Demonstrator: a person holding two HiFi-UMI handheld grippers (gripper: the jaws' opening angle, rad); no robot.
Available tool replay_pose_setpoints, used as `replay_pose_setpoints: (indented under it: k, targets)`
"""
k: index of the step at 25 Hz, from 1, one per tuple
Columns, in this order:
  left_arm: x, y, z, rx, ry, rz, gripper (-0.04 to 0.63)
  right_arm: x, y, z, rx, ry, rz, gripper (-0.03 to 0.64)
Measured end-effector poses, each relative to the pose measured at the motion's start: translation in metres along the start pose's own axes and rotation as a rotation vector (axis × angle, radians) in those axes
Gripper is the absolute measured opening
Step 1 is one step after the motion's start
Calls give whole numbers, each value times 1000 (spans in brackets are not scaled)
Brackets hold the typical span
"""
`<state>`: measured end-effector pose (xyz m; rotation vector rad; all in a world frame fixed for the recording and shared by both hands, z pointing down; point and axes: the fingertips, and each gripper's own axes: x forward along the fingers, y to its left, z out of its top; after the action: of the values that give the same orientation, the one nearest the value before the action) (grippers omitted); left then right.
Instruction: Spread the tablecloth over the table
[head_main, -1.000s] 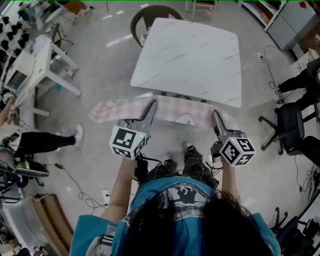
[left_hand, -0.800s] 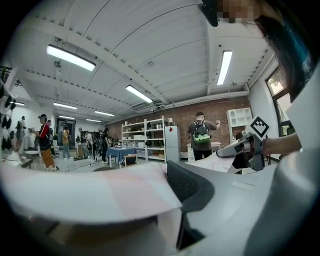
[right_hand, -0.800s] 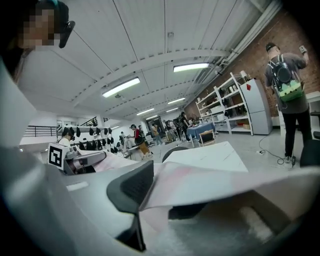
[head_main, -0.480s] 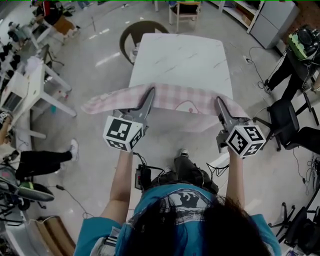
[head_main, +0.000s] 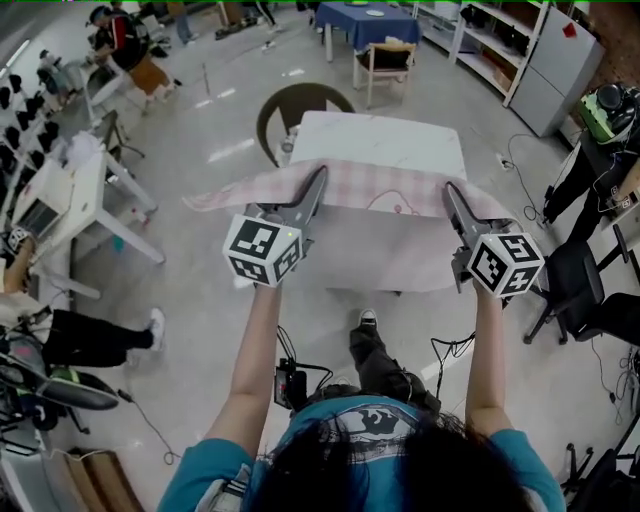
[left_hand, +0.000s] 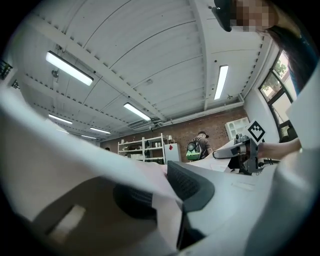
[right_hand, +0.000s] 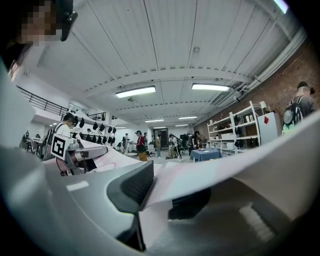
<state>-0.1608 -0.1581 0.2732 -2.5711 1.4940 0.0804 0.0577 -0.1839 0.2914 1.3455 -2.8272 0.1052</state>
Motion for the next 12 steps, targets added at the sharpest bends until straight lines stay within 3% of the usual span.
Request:
replay_pose_setpoints:
  k: [12]
  targets:
    - [113, 81, 2, -1, -69, -6, 87, 124, -79, 30, -35, -45, 65, 83]
